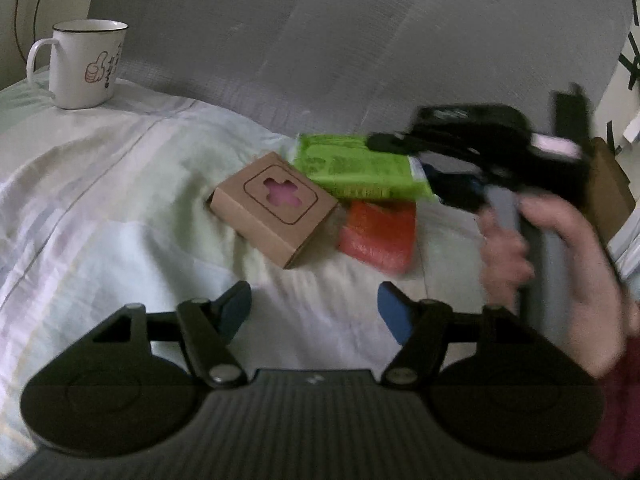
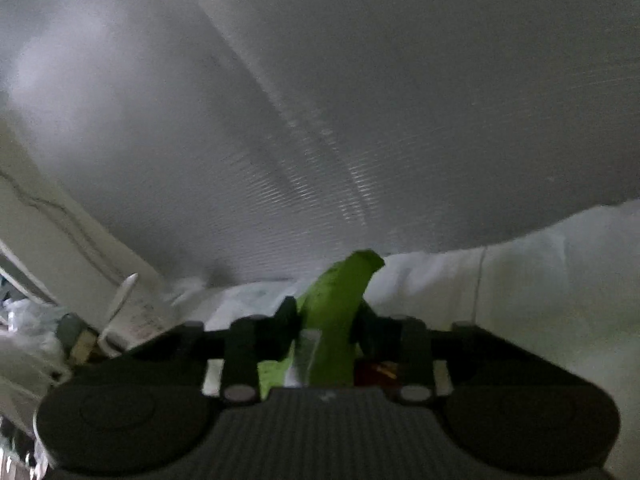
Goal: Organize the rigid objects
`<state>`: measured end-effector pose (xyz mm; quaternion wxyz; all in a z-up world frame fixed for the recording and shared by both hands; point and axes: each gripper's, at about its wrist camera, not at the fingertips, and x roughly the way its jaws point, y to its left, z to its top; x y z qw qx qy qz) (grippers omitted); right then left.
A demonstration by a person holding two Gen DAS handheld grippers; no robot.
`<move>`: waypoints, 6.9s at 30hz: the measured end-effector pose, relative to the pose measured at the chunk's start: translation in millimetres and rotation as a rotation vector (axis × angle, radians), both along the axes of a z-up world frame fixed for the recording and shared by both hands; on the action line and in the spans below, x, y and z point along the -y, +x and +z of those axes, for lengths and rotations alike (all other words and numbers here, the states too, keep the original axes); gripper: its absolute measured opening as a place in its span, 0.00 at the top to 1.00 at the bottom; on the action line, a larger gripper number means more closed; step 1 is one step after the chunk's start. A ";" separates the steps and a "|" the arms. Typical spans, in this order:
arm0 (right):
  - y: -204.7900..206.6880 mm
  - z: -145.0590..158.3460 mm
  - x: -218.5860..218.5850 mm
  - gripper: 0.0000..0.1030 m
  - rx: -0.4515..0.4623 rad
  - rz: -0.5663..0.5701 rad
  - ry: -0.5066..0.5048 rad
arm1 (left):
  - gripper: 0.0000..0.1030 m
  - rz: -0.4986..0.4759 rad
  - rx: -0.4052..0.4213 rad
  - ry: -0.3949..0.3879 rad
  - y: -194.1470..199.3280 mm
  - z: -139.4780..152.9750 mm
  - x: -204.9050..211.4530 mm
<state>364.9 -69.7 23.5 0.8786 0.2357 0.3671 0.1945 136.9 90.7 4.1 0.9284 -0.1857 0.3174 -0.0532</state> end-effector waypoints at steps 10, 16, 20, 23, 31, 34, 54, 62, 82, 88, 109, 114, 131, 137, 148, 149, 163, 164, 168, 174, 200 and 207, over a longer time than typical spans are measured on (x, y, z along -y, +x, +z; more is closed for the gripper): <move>-137.6 5.4 39.5 0.79 0.084 0.008 -0.007 | 0.30 -0.033 0.010 -0.230 -4.6 -5.2 -27.7; -221.0 29.7 55.9 0.79 0.167 0.065 -0.127 | 0.30 -0.171 0.059 -0.190 -11.1 -2.1 -5.6; -292.4 47.3 47.1 0.78 0.404 0.057 -0.518 | 0.30 -0.352 0.073 -0.109 -18.3 -2.2 28.5; -335.8 33.7 35.2 0.69 0.417 0.238 -0.647 | 0.30 -0.433 0.077 -0.076 -26.0 -2.5 44.6; -367.4 20.9 83.1 0.55 0.350 0.169 -0.290 | 0.30 -0.452 0.071 -0.056 -70.3 -0.1 52.1; -357.9 14.9 93.3 0.42 0.340 0.159 -0.264 | 0.30 -0.453 0.059 -0.048 -83.5 0.9 55.6; -342.4 -23.0 69.1 0.47 0.300 0.224 -0.426 | 0.41 -0.586 0.051 -0.053 -83.6 11.5 101.1; -346.6 25.6 96.6 0.47 0.503 0.093 -0.475 | 0.41 -0.644 0.201 -0.031 -56.9 76.0 152.6; -199.1 13.8 199.9 0.47 0.385 -0.255 -0.582 | 0.21 -0.395 0.088 0.264 86.2 52.8 296.8; -228.5 10.8 210.1 0.47 0.405 -0.303 -0.472 | 0.21 -0.368 0.138 0.294 58.0 63.4 289.8; -314.1 39.1 166.0 0.47 0.457 -0.285 -0.343 | 0.21 -0.242 0.166 0.348 -60.1 53.9 212.3; -318.1 43.6 140.1 0.47 0.469 -0.230 -0.373 | 0.21 -0.197 0.156 0.332 -65.0 46.4 184.8; -285.9 32.4 62.5 0.47 0.426 -0.053 -0.459 | 0.21 -0.039 0.092 0.345 -40.3 15.1 104.9; -272.0 21.2 45.8 0.47 0.398 -0.013 -0.472 | 0.21 -0.018 0.056 0.308 -30.6 0.8 88.7; -263.5 -6.5 43.7 0.47 0.309 -0.018 -0.444 | 0.21 -0.044 0.039 0.302 -28.6 -6.6 87.2; -261.0 -9.3 43.9 0.47 0.281 -0.011 -0.439 | 0.21 -0.042 0.039 0.303 -29.0 -6.7 87.4; -254.3 -14.0 55.1 0.47 0.243 -0.019 -0.365 | 0.17 -0.013 0.039 0.340 -29.7 -8.6 89.7; -254.7 -14.2 56.0 0.47 0.243 -0.021 -0.360 | 0.15 -0.006 0.035 0.336 -29.5 -8.8 88.6; -254.5 -14.8 58.8 0.47 0.241 -0.026 -0.343 | 0.15 -0.006 0.023 0.314 -27.8 -9.5 84.3; -256.6 -14.4 58.9 0.47 0.242 -0.026 -0.347 | 0.15 -0.015 0.036 0.325 -29.0 -9.2 86.1; -258.3 -13.9 53.7 0.40 0.241 -0.031 -0.379 | 0.09 -0.041 0.088 0.351 -35.7 -5.6 89.3; -257.6 -14.1 54.4 0.40 0.242 -0.027 -0.381 | 0.07 -0.007 0.155 0.385 -42.7 -1.8 89.2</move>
